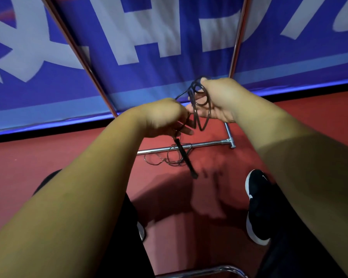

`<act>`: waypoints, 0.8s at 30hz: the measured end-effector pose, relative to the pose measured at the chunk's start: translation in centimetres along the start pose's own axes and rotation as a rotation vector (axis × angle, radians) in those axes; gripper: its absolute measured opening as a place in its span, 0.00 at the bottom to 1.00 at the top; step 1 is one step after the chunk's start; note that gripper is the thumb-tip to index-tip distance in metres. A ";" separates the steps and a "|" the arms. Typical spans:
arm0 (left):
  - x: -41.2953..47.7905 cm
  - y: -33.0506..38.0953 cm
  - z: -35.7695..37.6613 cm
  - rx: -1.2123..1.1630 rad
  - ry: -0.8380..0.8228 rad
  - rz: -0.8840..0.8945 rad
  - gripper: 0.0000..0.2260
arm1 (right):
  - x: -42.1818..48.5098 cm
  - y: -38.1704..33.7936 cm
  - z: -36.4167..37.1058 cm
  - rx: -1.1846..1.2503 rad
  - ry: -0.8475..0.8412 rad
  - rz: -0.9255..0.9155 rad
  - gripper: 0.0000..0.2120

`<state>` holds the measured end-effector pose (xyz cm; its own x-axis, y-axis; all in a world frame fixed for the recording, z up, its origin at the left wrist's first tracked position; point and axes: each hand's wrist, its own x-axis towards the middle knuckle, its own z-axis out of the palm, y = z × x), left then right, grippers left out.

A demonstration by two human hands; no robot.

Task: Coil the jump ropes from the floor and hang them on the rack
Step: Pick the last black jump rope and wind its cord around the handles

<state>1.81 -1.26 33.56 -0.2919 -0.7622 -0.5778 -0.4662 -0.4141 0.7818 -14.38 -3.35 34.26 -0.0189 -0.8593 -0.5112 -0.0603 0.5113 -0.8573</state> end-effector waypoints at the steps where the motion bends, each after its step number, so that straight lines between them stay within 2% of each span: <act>1: -0.2 0.0 0.3 -0.041 -0.094 -0.020 0.11 | 0.1 -0.1 0.1 0.050 0.014 -0.006 0.19; 3: -0.3 -0.2 0.3 0.037 -0.167 -0.034 0.09 | 0.3 -0.4 0.2 0.114 0.043 -0.017 0.21; 5: 0.0 -0.4 -0.5 0.131 -0.098 -0.012 0.14 | 0.7 -0.7 -0.2 0.112 0.107 -0.024 0.23; 8: 0.6 -0.4 -1.9 0.089 0.227 0.000 0.18 | 1.7 -0.6 -1.4 0.067 0.242 -0.040 0.23; 11: 1.2 -0.6 -3.7 -0.097 0.565 -0.043 0.15 | 2.0 -0.4 -2.6 0.092 0.298 0.025 0.22; 15: 0.7 -0.1 -6.7 -0.447 0.791 -0.071 0.17 | 2.0 0.2 -3.8 0.320 0.289 0.206 0.19; 16: 0.4 0.0 -7.0 -0.468 0.814 -0.072 0.17 | 2.1 0.5 -4.0 0.391 0.295 0.246 0.18; 18: -0.1 0.1 -6.6 -0.359 0.759 -0.058 0.18 | 2.2 0.9 -4.2 0.478 0.266 0.299 0.22; 20: -0.6 0.1 -5.4 -0.365 0.602 -0.019 0.16 | 2.2 1.0 -3.9 0.468 0.147 0.306 0.25; 22: -1.4 0.5 -4.2 -0.559 0.381 -0.024 0.14 | 1.7 0.6 -2.6 0.277 0.017 0.259 0.20; 24: -2.0 0.9 -3.7 -0.653 0.218 -0.039 0.17 | 1.3 0.6 -0.9 -0.002 -0.064 0.178 0.16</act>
<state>5.05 -1.96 36.30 -0.0785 -0.7948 -0.6017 0.1459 -0.6062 0.7818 -15.30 -4.13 33.11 0.0341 -0.7525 -0.6577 -0.0642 0.6551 -0.7529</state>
